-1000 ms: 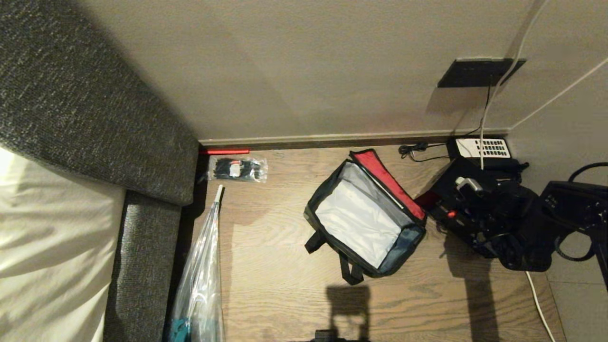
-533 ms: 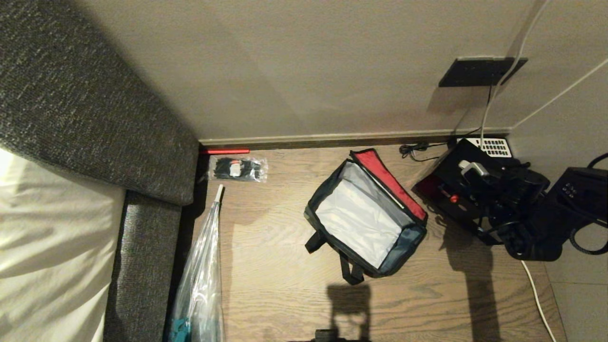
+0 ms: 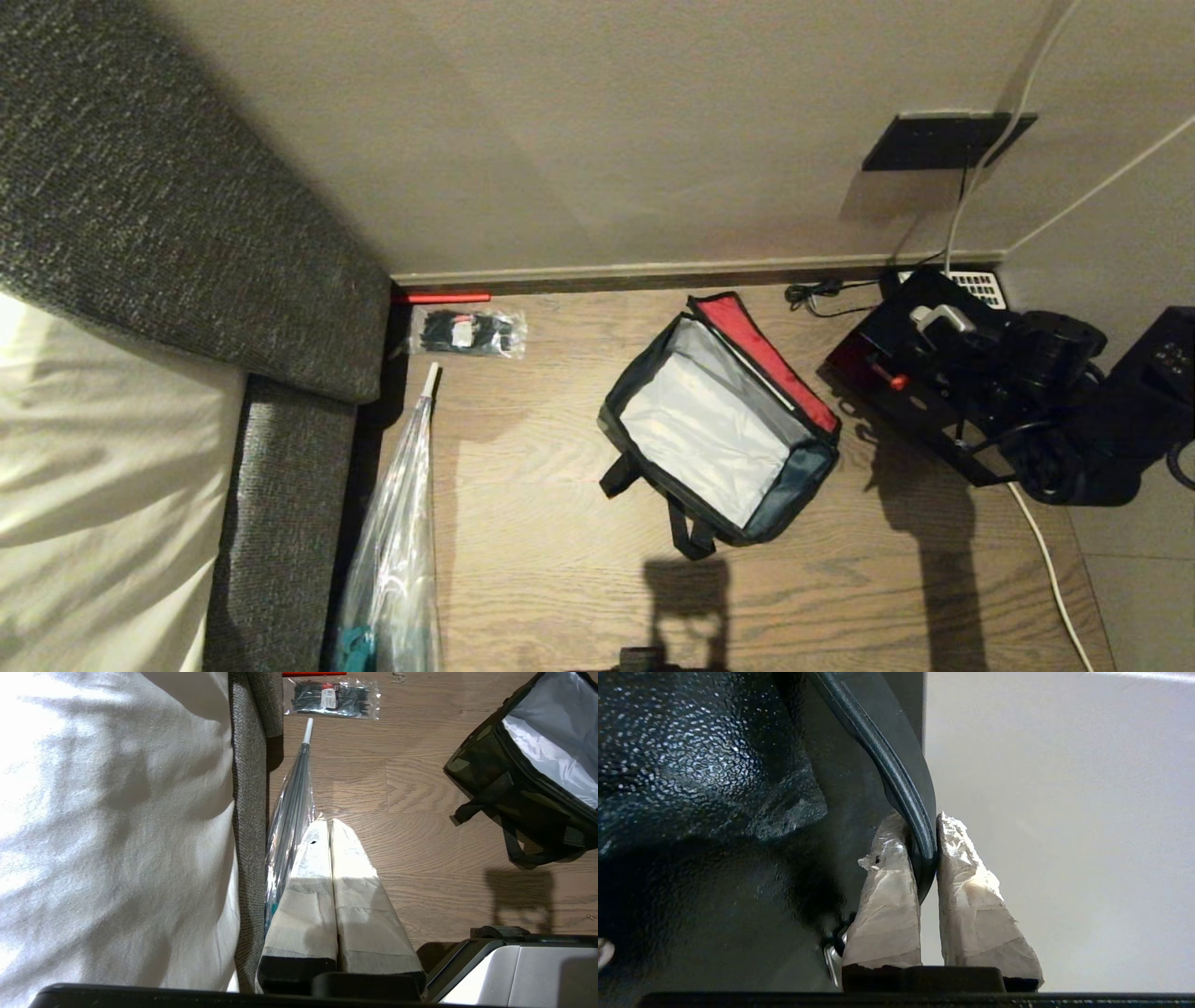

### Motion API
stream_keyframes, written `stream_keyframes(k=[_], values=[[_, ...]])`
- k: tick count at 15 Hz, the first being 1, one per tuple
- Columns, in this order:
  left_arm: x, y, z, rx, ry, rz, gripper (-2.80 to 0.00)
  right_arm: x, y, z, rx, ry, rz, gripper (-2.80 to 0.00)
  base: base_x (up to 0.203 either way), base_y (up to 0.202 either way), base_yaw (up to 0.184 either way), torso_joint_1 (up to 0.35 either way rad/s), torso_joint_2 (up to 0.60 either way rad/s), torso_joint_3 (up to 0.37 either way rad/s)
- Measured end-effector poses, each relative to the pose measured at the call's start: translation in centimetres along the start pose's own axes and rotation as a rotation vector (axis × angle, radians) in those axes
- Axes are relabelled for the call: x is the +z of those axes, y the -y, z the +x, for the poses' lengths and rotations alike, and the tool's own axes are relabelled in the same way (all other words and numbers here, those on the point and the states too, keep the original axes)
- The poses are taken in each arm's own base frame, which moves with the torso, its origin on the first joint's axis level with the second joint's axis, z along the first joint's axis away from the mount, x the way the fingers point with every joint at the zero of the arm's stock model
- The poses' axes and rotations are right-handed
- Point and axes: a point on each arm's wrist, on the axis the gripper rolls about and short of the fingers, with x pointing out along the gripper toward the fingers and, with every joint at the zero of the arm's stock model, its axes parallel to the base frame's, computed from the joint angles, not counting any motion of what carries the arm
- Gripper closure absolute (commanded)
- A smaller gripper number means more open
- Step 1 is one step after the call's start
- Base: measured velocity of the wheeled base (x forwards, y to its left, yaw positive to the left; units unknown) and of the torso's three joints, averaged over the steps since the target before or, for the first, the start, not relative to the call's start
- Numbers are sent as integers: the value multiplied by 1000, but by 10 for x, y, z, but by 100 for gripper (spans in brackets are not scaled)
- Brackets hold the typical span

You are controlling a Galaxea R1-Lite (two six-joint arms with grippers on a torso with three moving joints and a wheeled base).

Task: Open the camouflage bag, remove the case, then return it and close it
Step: Grip the handle again

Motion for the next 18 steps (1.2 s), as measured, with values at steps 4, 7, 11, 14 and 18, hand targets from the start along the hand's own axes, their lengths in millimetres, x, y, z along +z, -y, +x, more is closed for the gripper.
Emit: stream_keyframes(k=[4,7,11,14,18], values=[[0,0,0,0,0,0,0,4,17,-10,-1,8,13,0,0,0,0,0,0,0],[0,0,0,1,0,0,0,7,26,-15,10,7,14,0,0,0,0,0,0,0],[0,0,0,1,-1,0,0,10,32,-23,17,18,22,0,0,0,0,0,0,0],[0,0,0,0,-1,0,0,13,35,-30,29,23,36,0,0,0,0,0,0,0],[0,0,0,1,0,0,0,15,32,-32,35,18,40,0,0,0,0,0,0,0]])
